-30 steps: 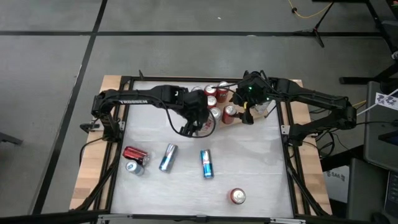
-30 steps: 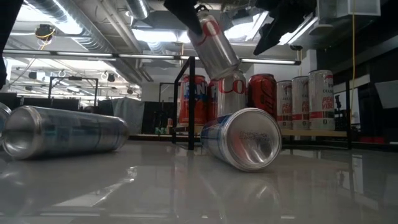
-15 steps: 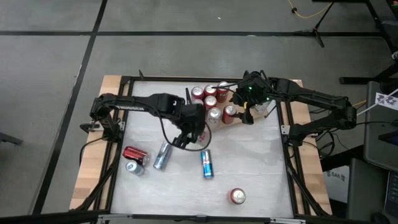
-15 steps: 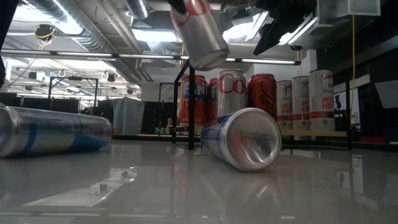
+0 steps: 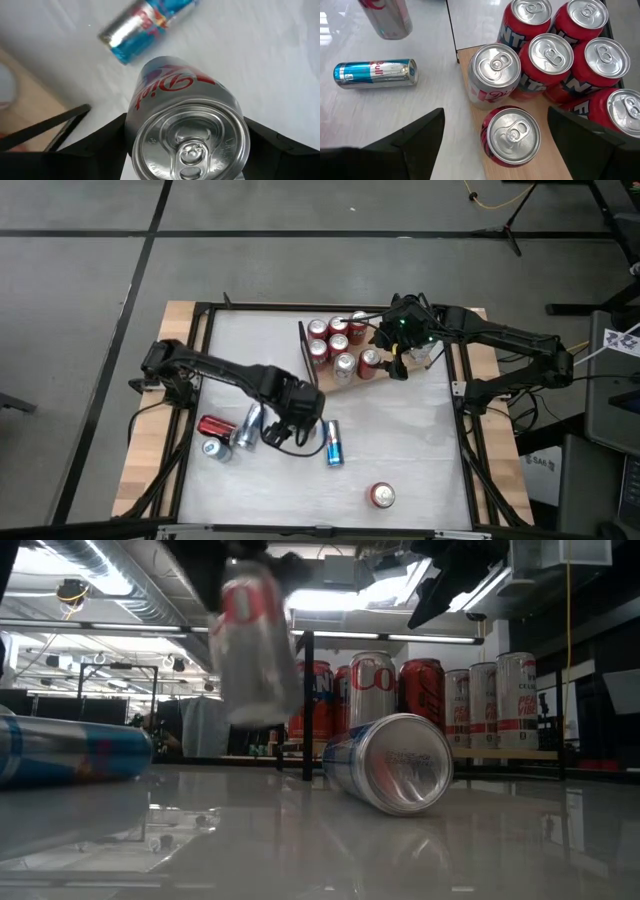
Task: Place canned beverage on shelf
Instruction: Put the white soda can on the shelf
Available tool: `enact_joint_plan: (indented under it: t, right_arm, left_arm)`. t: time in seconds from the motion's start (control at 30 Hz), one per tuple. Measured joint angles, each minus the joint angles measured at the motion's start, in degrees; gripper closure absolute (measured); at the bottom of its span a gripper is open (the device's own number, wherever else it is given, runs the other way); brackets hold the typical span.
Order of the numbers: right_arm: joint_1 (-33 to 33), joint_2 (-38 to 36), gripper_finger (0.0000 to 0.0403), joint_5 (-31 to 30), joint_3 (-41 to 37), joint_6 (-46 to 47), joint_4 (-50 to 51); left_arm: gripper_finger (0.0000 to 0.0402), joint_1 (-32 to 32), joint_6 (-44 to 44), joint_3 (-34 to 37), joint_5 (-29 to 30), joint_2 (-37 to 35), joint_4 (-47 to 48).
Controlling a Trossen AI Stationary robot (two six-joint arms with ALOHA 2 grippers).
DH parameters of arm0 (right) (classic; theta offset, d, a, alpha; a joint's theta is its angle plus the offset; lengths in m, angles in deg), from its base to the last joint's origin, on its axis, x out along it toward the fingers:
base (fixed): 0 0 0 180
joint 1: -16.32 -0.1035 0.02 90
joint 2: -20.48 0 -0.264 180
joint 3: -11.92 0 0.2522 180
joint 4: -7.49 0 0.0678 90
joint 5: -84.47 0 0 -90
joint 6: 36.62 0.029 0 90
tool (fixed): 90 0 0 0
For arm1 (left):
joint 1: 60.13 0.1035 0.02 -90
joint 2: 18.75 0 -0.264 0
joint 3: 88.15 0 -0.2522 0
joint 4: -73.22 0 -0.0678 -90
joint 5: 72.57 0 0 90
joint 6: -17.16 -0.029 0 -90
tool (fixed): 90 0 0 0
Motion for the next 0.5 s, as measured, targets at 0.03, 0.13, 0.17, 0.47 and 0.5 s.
enact_joint_plan:
  t: [0.03,0.13,0.17,0.47,0.5]
  right_arm:
    - [0.0,0.0,0.0061,0.0,0.0,0.0,0.0]
    - [0.0,0.0,0.0061,0.0,0.0,0.0,0.0]
    - [0.0,0.0,0.0061,0.0,0.0,0.0,0.0]
    - [0.0,0.0,0.0061,0.0,0.0,0.0,0.1]
    - [0.0,0.0,0.0061,0.0,0.0,0.0,0.1]
  left_arm:
    - [0.0119,-0.4,0.0,1.2,0.0,0.0,-0.9]
    - [0.0119,-1.2,0.0,4.5,0.0,0.0,-1.8]
    - [0.0119,-1.4,0.0,5.6,0.0,0.0,-1.8]
    - [0.01,-2.6,0.0,11.0,0.0,-0.3,-2.7]
    - [0.0096,-2.6,0.0,11.0,0.0,-0.3,-2.9]
